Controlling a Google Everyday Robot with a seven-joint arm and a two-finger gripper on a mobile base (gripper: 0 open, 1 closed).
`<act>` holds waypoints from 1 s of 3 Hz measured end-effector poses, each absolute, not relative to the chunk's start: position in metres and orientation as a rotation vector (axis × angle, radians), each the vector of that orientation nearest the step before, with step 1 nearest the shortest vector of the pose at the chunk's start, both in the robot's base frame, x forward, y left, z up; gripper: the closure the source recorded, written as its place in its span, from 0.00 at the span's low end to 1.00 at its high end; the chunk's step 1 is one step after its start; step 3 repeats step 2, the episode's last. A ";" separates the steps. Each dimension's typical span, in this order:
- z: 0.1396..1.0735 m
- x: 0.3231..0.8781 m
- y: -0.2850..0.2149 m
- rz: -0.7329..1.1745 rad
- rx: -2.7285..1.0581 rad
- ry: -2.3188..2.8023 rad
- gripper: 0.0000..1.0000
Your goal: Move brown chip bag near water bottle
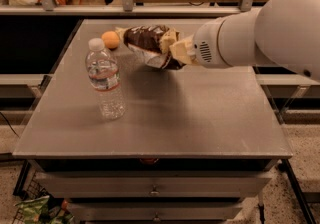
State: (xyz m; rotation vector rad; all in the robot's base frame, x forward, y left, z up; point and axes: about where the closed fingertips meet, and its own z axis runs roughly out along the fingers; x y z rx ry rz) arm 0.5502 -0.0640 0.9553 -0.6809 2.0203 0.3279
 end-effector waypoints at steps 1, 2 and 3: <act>0.957 0.531 -0.046 0.423 -0.662 2.026 1.00; 0.960 0.530 -0.044 0.426 -0.662 2.022 0.82; 0.960 0.530 -0.044 0.426 -0.662 2.022 0.82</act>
Offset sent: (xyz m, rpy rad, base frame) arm -0.0168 0.0161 0.0014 0.0606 0.0317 0.0220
